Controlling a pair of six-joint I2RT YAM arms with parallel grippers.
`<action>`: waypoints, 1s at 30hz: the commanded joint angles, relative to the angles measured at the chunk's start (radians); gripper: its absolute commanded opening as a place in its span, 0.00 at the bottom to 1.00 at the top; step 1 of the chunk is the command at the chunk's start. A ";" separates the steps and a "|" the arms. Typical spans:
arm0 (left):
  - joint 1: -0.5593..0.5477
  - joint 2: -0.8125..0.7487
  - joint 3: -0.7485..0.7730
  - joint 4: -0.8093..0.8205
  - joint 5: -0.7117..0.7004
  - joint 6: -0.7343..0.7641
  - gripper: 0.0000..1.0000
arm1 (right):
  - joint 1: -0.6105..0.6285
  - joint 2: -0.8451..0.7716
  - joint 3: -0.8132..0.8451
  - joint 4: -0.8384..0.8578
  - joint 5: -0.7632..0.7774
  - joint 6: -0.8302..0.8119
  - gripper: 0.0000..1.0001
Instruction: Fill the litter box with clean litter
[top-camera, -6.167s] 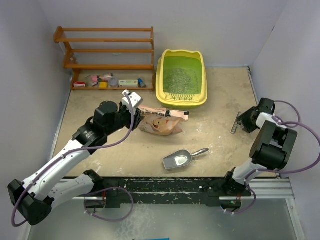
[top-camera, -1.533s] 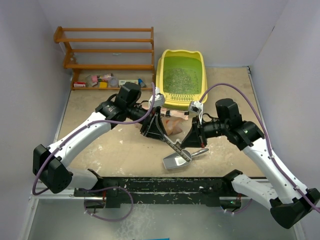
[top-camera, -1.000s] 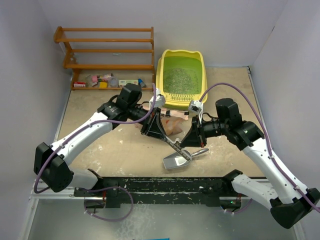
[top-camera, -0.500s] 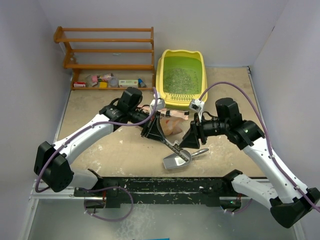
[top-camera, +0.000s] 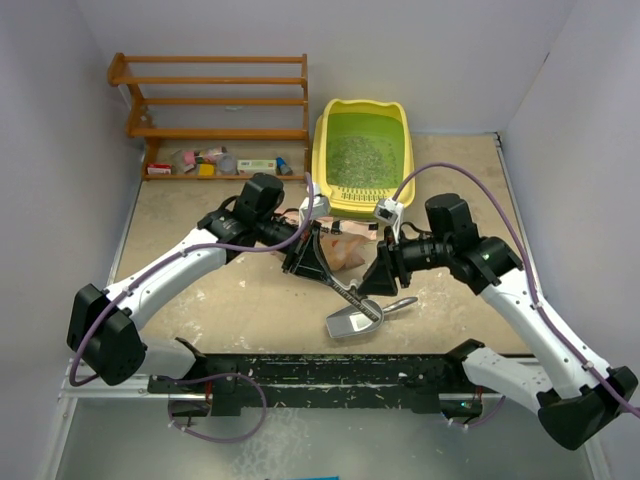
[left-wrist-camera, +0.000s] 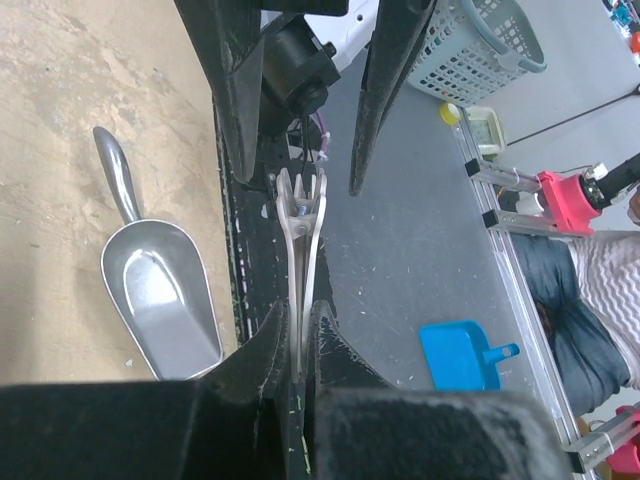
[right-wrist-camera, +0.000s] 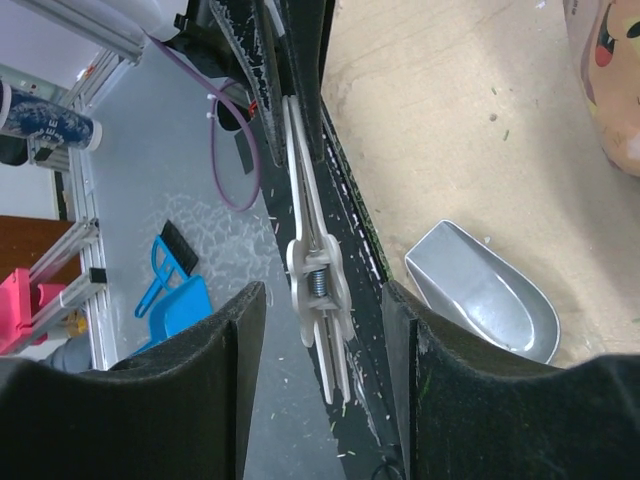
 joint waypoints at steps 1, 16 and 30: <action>-0.001 -0.028 0.004 0.083 0.042 -0.037 0.00 | 0.003 -0.014 -0.010 0.049 -0.055 -0.014 0.51; -0.002 -0.012 -0.003 0.115 -0.011 -0.070 0.13 | 0.003 -0.006 -0.050 0.074 -0.054 -0.005 0.00; -0.002 -0.185 0.067 -0.071 -0.902 0.114 0.40 | 0.004 0.003 0.143 -0.121 0.311 -0.150 0.00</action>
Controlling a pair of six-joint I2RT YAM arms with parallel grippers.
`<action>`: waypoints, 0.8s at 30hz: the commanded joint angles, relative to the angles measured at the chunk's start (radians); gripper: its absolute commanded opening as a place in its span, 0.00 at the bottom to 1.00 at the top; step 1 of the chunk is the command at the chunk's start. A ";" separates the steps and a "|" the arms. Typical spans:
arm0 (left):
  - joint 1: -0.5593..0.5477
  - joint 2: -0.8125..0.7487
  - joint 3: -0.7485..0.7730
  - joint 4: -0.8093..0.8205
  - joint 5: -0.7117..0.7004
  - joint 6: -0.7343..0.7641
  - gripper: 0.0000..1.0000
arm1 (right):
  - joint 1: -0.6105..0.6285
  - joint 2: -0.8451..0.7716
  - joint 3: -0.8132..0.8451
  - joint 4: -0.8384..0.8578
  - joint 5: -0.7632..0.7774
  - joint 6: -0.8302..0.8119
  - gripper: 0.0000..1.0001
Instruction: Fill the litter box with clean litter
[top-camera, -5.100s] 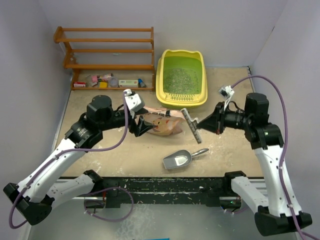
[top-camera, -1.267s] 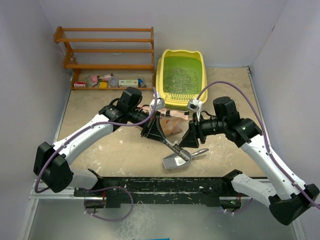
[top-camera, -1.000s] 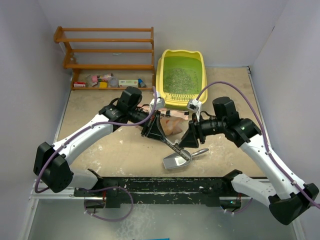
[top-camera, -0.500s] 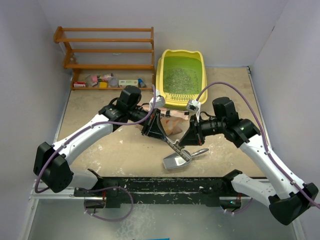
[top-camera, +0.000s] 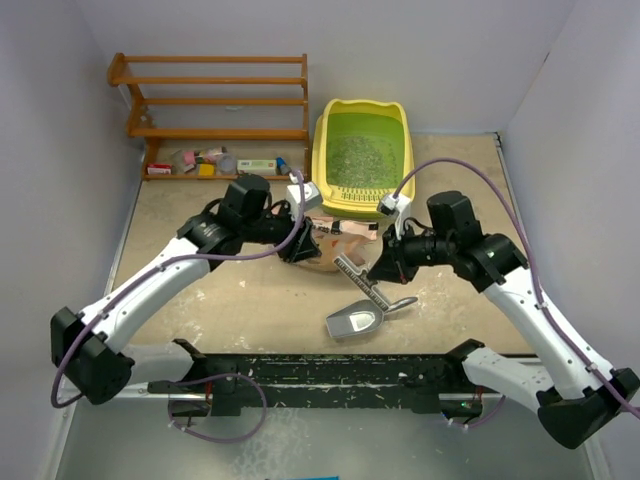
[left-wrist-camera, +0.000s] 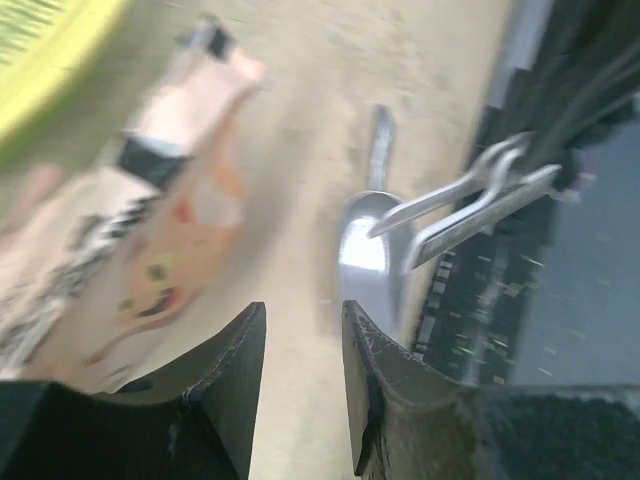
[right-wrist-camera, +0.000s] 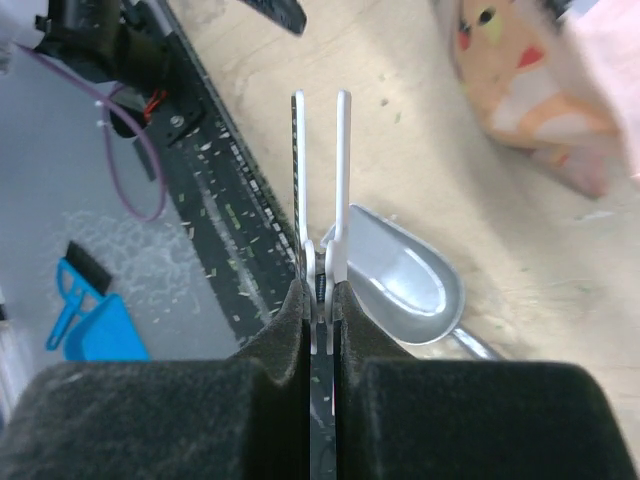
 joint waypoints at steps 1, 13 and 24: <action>0.003 -0.122 0.045 0.014 -0.384 0.123 0.40 | 0.003 0.011 0.156 -0.093 0.159 -0.119 0.00; 0.003 -0.199 -0.194 0.165 -0.631 0.633 0.38 | 0.004 0.152 0.281 -0.164 0.551 -0.656 0.00; 0.003 -0.159 -0.312 0.403 -0.589 0.830 0.38 | 0.018 0.209 0.279 -0.091 0.440 -0.836 0.00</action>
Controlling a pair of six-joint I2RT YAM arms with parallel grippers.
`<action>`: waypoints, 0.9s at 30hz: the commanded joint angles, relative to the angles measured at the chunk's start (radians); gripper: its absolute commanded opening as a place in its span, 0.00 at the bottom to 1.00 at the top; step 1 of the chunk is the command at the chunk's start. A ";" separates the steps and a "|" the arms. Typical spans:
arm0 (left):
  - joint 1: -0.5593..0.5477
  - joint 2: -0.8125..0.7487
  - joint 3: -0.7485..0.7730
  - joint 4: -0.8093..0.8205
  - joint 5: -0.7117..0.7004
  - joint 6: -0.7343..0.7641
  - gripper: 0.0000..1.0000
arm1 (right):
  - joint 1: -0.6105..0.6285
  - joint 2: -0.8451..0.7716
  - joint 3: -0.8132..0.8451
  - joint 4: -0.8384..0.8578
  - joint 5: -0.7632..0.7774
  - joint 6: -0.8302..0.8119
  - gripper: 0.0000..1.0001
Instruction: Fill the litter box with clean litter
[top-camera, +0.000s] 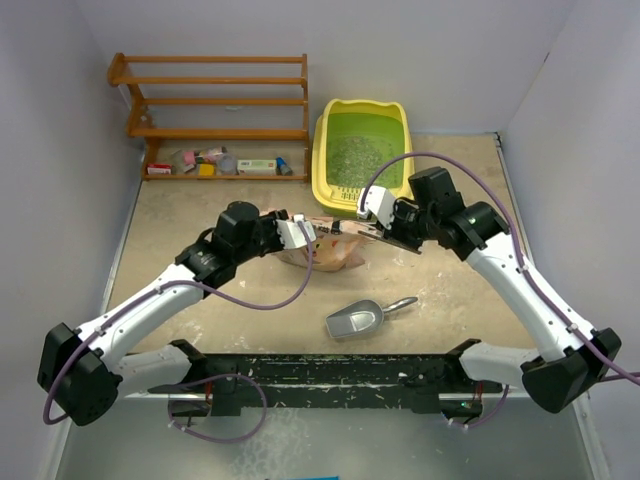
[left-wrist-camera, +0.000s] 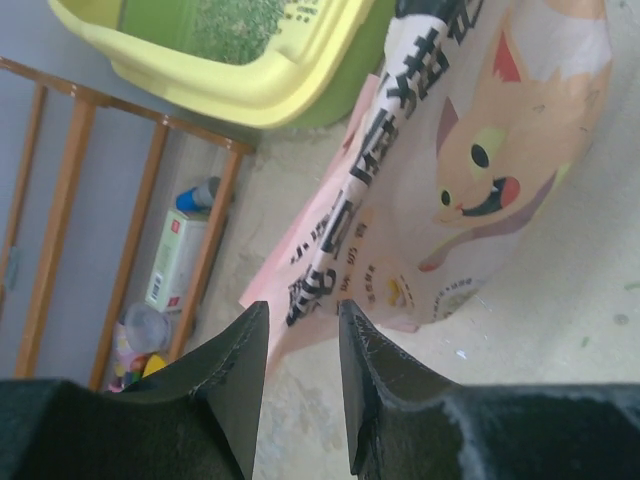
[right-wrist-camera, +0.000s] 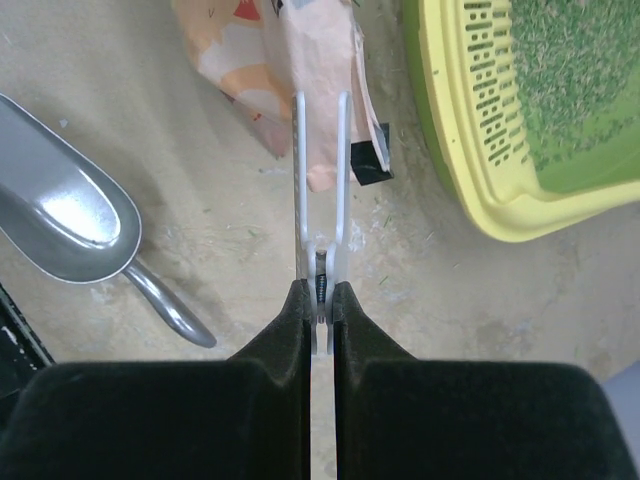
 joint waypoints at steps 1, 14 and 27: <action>0.003 0.021 -0.019 0.176 0.036 0.103 0.38 | 0.013 -0.004 0.035 0.060 -0.064 -0.112 0.00; 0.003 0.083 -0.018 0.191 0.164 0.144 0.35 | 0.019 0.071 0.010 0.130 -0.157 -0.175 0.00; 0.003 0.149 0.015 0.228 0.152 0.189 0.31 | 0.021 0.142 0.024 0.139 -0.168 -0.196 0.00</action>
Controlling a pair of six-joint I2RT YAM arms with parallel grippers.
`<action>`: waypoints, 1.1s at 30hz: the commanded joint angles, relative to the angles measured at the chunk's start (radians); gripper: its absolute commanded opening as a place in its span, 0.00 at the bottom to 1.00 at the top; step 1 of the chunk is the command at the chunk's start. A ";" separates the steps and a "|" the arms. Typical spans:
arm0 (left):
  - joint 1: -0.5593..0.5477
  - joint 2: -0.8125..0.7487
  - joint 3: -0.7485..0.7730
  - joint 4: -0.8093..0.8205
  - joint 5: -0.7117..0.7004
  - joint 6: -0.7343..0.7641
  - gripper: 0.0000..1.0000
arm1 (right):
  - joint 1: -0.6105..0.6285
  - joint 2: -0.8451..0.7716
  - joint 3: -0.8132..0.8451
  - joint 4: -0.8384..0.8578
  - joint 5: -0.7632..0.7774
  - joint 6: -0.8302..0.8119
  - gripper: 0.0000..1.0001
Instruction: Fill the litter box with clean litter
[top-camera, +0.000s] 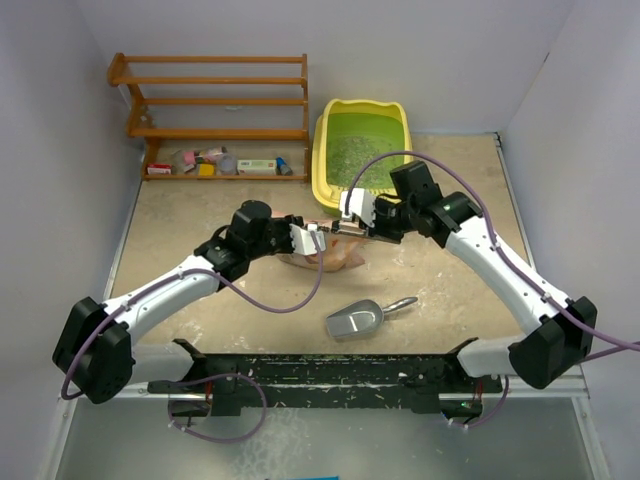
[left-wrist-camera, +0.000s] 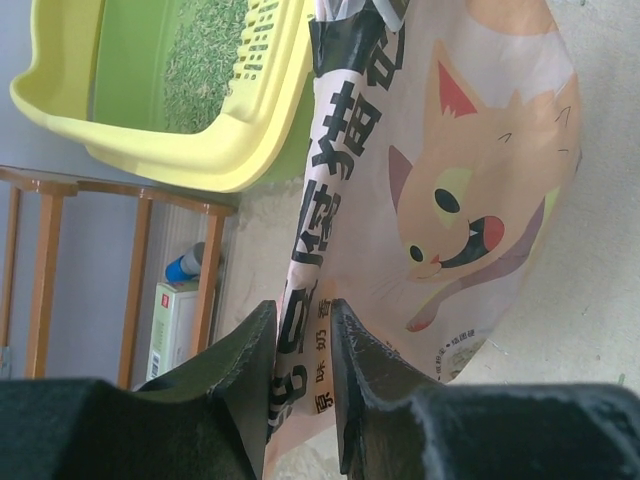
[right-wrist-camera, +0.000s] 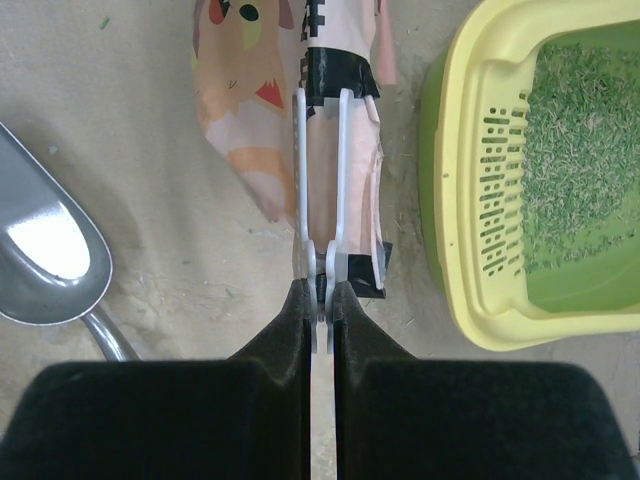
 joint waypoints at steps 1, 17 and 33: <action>0.003 0.012 0.047 0.046 0.035 0.033 0.29 | 0.006 0.014 0.024 0.016 -0.039 -0.025 0.00; 0.005 -0.034 0.091 -0.025 0.103 0.022 0.00 | 0.065 0.082 -0.045 0.182 -0.068 -0.004 0.00; 0.020 -0.046 0.091 -0.010 0.155 -0.040 0.00 | 0.092 0.086 -0.161 0.464 -0.141 0.072 0.00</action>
